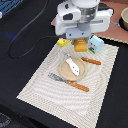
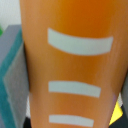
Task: Interact with the objects in diverse but meaningful ways.
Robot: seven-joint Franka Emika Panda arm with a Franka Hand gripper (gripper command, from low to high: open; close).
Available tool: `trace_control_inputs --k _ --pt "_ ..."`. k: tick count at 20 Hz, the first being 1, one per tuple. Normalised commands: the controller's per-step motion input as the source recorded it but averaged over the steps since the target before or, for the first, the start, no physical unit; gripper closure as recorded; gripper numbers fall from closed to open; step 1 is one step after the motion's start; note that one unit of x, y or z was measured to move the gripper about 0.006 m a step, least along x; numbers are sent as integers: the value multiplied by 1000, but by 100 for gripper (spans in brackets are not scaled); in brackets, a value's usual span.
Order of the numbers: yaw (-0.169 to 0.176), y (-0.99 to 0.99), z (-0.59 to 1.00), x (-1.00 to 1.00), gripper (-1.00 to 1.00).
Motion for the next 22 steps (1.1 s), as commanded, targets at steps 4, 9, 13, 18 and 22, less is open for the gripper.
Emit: trace_control_inputs --k 4,9,13,18,22 --pt "0 -1000 104 39 100" --pt "0 -1000 98 54 100" --pt "0 -1000 49 102 100" --pt "0 -997 17 253 100" --pt "-3 -806 -36 391 100"
